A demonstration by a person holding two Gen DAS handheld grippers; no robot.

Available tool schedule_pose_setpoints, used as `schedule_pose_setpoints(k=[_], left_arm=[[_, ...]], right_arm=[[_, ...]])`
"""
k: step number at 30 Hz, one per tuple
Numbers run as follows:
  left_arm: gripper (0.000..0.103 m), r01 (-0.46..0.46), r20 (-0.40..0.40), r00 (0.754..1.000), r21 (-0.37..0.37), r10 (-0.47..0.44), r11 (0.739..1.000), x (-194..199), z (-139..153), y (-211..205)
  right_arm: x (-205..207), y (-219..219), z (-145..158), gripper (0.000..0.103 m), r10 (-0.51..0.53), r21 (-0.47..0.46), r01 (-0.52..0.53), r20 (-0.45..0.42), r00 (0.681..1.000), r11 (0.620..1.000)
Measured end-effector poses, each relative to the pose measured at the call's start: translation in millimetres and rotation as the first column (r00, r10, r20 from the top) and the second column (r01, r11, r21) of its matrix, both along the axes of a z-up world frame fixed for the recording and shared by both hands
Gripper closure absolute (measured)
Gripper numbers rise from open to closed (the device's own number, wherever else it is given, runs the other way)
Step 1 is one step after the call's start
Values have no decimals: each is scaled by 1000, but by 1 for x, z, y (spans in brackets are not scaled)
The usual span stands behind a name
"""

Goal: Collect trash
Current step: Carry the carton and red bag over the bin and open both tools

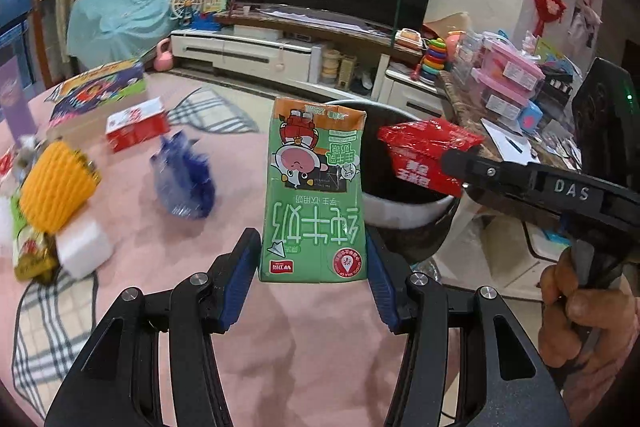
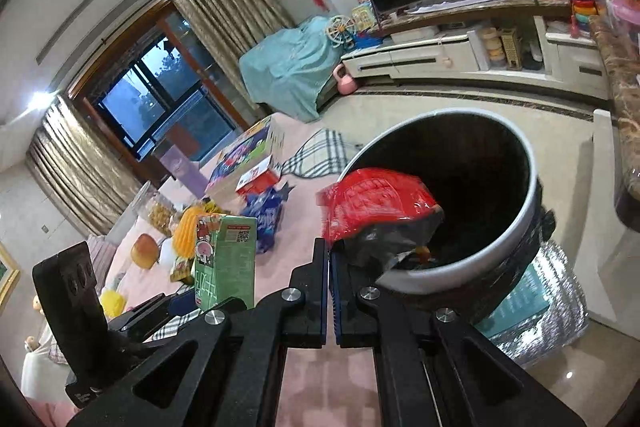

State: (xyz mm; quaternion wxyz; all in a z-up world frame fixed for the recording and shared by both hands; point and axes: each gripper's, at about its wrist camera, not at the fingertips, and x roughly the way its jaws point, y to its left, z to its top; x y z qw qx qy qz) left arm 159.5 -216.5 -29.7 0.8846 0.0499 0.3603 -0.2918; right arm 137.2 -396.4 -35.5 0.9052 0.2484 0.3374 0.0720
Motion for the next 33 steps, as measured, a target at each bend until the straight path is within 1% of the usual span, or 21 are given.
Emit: schedule_pose_setpoints(k=[5,13,21,28,29,31,33], left_arm=[[51,24,10,1000,18,-25,1000,9,5,-23],[51,61,-14,998,47,-60,997,25,2,-50],[51,89,-58,995,76,-85,993,45,-4,-75],[51,101,-70,993,94,-95,990,56,-6,-88],[51,101,-72,993,97,-94,990,57,-7,-90],[51,103,-79,992,106,-95,989,59,-9,-93],[50,100,-77,993,110,-92,989,60,-10,-94]], right_arm=[[10,-16,-6,102,-17,-4,17,-22,1000,1000],[19,-40,-16,102,-40,9,40,-54,998,999],[28,-52,-19,101,-47,16,49,-76,996,999],[36,-57,-22,101,-46,17,48,-101,994,999],[37,-59,-23,101,-46,17,48,-106,993,999],[40,-60,-25,96,-42,19,44,-115,992,999],[42,-62,-27,96,-45,23,48,-126,991,999]])
